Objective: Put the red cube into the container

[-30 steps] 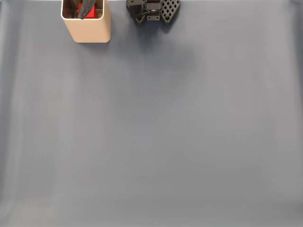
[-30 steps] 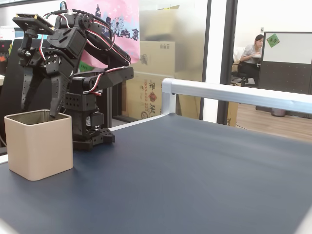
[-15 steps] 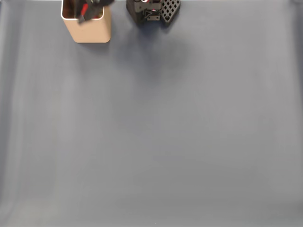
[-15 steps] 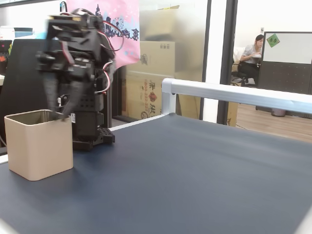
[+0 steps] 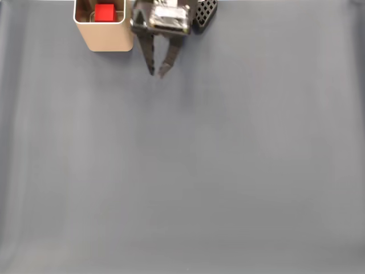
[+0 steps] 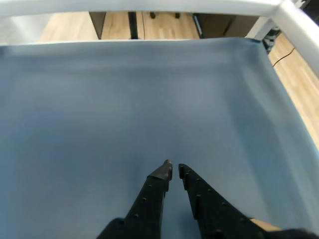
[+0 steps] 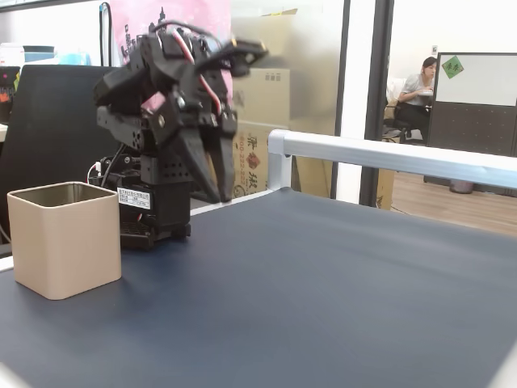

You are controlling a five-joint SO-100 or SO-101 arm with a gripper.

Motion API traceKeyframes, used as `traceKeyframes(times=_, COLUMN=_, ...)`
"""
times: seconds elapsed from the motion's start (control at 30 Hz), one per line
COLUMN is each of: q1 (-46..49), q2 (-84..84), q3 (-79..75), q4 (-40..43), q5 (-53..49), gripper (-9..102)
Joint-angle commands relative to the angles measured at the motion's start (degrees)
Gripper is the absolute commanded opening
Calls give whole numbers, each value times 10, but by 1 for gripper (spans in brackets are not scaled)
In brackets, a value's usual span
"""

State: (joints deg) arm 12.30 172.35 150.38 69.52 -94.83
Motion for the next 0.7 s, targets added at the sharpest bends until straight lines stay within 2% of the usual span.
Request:
traceKeyframes(times=0.0, q1=-18, q2=40, q3=39, q4=-11, q5=-12, gripper=0)
traceKeyframes(times=0.43, q1=-27, q2=128, q3=200, q4=-29, q5=-27, gripper=0)
traceKeyframes(times=0.67, q1=-33, q2=158, q3=266, q4=-28, q5=-4, gripper=0)
